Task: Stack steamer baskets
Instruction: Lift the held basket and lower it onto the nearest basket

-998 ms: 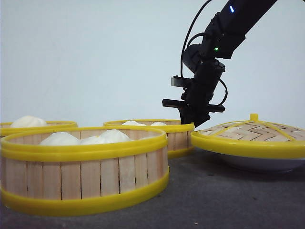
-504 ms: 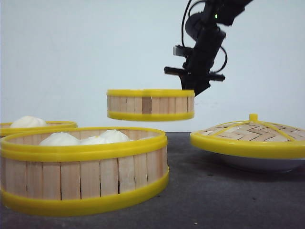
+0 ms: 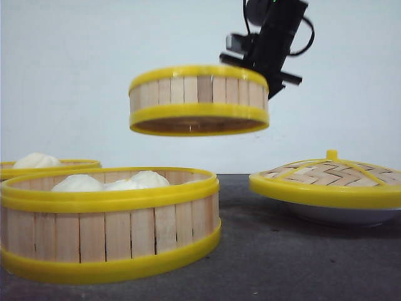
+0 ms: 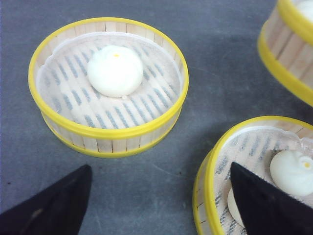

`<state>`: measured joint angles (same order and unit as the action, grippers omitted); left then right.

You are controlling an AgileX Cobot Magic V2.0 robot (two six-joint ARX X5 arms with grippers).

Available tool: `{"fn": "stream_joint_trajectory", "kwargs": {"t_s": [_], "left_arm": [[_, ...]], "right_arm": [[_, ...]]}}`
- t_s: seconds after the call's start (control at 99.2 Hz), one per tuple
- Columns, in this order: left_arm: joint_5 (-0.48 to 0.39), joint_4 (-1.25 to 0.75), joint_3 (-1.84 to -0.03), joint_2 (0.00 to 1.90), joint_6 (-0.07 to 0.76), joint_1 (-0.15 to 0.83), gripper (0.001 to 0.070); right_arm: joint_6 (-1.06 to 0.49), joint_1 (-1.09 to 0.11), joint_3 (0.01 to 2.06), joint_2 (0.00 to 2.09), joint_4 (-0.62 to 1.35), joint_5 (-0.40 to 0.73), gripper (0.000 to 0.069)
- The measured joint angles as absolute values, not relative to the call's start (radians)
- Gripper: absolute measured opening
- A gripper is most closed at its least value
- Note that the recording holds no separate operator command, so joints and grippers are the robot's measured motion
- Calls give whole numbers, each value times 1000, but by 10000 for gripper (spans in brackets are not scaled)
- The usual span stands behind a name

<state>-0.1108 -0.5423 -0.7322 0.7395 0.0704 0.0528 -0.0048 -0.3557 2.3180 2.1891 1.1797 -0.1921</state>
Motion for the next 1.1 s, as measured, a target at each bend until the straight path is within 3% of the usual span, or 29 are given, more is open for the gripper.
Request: {"fn": "stream_joint_trajectory", "kwargs": {"t_s": [0.897,1.099], "left_arm": [[-101,-542,-732,739,44,53,551],[-101,-542,-732,739,44,53,551]], "right_arm": [[-49,-595,2278,2035,1296,-148,25],[-49,-622,2067,1907,1184,-145,25]]}}
